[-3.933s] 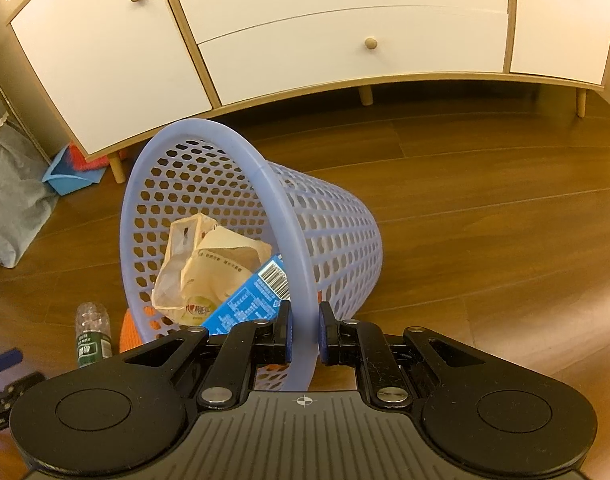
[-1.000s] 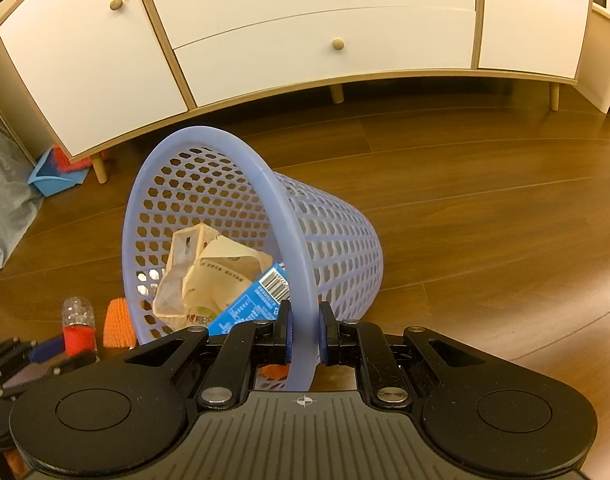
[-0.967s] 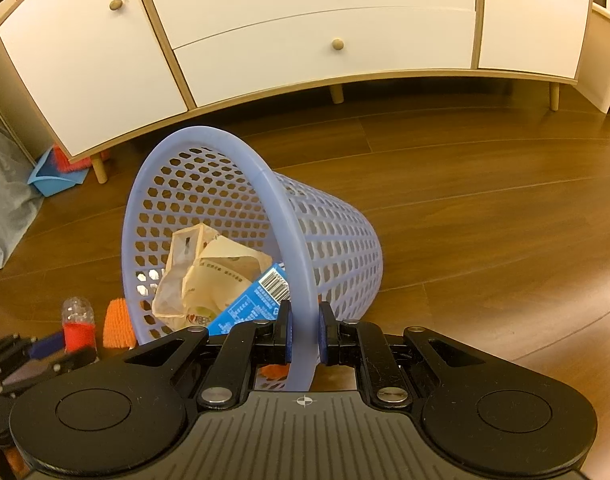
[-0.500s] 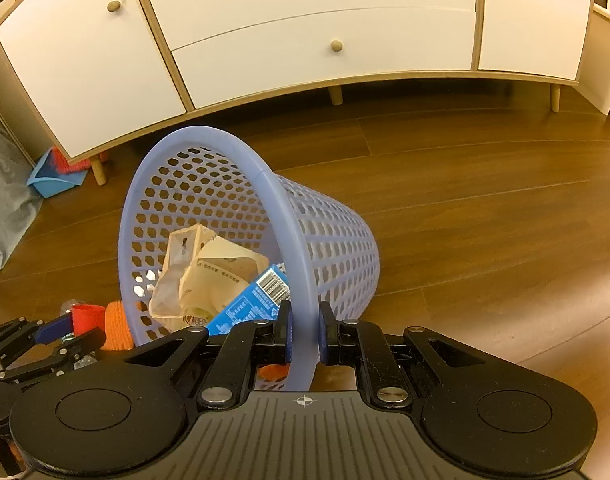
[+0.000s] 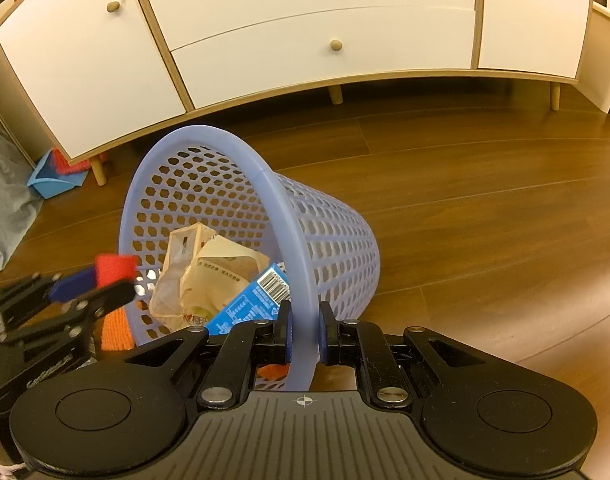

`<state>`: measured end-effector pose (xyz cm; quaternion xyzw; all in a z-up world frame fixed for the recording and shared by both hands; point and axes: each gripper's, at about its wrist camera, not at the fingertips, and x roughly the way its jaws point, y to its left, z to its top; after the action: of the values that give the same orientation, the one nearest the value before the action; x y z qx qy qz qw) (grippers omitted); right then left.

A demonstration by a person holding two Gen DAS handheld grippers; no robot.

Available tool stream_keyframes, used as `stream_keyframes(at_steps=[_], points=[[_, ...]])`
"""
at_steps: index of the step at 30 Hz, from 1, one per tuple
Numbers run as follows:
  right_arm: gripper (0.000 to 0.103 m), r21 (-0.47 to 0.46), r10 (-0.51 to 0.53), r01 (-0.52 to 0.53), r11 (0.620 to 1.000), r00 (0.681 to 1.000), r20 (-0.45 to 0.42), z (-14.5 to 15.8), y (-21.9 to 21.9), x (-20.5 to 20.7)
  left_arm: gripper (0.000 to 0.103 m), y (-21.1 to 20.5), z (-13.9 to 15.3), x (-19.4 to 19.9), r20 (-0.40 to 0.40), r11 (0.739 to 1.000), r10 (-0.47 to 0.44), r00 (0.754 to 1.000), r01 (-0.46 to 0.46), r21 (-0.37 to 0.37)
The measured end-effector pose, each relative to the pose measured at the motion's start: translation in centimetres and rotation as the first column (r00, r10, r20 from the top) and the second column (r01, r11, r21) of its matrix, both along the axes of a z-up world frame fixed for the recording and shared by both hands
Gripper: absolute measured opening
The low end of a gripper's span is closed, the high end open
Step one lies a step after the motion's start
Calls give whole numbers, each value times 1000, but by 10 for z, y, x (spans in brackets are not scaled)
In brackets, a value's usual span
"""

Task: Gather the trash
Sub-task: 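Drop the red cap into the held wastebasket with the left gripper, then move the left gripper to the clear water bottle and grasp it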

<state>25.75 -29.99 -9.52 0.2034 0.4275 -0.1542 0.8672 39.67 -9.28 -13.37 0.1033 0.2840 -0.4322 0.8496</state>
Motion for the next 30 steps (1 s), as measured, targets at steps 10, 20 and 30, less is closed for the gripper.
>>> stream_keyframes(at_steps=[10, 20, 30], points=[[9, 0, -2, 2, 1000, 1000, -3, 0, -1, 0, 41, 32, -5, 8, -10, 996, 85, 996, -85, 31], [9, -7, -2, 2, 1000, 1000, -3, 0, 1, 1, 41, 109, -15, 24, -19, 972, 223, 975, -220, 88], [9, -8, -4, 4, 1000, 1000, -6, 1, 2, 1, 41, 154, -24, 25, -43, 947, 302, 952, -294, 133]])
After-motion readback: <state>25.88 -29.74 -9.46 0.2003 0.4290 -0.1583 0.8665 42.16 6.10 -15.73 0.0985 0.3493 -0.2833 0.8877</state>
